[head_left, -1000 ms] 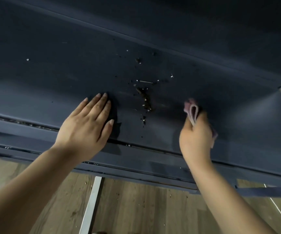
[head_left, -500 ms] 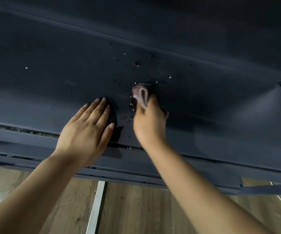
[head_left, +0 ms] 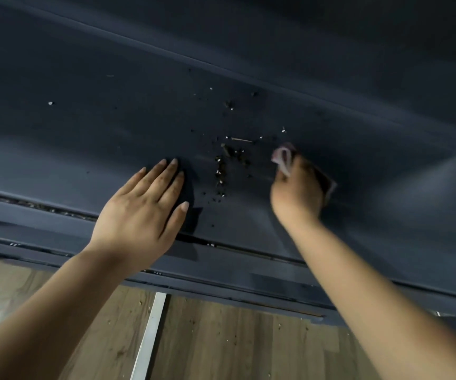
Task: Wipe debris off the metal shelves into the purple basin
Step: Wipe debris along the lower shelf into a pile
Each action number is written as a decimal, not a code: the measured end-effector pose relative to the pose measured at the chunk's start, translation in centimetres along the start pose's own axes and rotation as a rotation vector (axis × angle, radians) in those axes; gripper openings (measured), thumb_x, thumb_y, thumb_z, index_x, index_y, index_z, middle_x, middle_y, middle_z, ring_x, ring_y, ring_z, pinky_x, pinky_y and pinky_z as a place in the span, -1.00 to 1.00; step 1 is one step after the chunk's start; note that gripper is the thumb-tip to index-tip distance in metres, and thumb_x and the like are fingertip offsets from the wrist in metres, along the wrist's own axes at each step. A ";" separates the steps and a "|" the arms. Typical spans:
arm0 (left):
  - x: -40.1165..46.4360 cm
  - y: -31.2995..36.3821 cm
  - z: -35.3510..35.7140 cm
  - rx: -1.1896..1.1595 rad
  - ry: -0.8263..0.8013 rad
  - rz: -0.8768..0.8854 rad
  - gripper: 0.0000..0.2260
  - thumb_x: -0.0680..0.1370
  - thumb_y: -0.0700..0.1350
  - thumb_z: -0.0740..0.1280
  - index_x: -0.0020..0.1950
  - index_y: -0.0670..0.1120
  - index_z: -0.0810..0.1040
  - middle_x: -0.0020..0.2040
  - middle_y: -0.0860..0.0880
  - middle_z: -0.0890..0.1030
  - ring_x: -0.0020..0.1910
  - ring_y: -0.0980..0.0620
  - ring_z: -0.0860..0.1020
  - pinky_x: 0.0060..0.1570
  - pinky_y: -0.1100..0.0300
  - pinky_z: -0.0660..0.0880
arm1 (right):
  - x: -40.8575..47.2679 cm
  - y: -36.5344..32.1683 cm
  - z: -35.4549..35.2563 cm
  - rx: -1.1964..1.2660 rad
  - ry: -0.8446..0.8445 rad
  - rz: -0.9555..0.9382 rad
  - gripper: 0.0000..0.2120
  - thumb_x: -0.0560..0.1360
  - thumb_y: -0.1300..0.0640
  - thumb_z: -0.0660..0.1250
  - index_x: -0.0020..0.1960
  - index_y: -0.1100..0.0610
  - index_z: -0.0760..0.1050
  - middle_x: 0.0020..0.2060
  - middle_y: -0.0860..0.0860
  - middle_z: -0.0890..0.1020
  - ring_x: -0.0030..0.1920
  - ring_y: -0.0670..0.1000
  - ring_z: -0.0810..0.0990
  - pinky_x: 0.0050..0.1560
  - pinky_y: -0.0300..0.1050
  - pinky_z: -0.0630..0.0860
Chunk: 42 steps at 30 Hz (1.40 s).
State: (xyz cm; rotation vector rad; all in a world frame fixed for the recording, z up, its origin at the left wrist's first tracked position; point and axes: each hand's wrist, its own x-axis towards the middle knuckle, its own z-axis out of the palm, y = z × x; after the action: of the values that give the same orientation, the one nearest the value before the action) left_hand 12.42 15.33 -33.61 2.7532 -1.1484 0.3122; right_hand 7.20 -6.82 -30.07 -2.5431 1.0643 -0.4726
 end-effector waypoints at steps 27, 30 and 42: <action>0.0 0.3 -0.3 -0.007 -0.002 -0.014 -0.41 0.65 0.10 -0.10 0.38 -0.30 0.40 0.39 -0.23 0.40 0.41 -0.17 0.33 0.43 0.14 0.00 | 10.4 8.3 -2.1 -0.089 -0.069 0.023 -0.63 0.63 0.08 0.08 0.34 0.26 0.33 0.27 0.26 0.46 0.28 0.26 0.41 0.24 0.00 0.30; 0.0 0.2 -0.3 -0.006 0.007 -0.015 -0.41 0.65 0.11 -0.11 0.39 -0.29 0.39 0.40 -0.23 0.40 0.41 -0.15 0.30 0.44 0.16 -0.01 | 11.3 5.2 -0.7 -0.039 -0.125 -0.028 -0.63 0.63 0.06 0.07 0.34 0.23 0.34 0.28 0.26 0.46 0.26 0.26 0.43 0.20 -0.03 0.33; 0.1 0.2 -0.5 -0.009 -0.020 -0.014 -0.42 0.65 0.11 -0.10 0.41 -0.26 0.39 0.40 -0.21 0.40 0.42 -0.15 0.32 0.44 0.15 -0.01 | 2.4 -4.3 3.2 0.324 -0.375 -0.725 -0.71 0.56 0.18 0.25 0.26 0.14 0.50 0.15 0.06 0.61 0.15 0.06 0.56 0.17 -0.06 0.45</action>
State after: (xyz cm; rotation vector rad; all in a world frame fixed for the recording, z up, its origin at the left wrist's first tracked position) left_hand 12.23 15.22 -33.09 2.7616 -1.1323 0.2778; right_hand 12.83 -5.17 -30.65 -2.5041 -0.0848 -0.2837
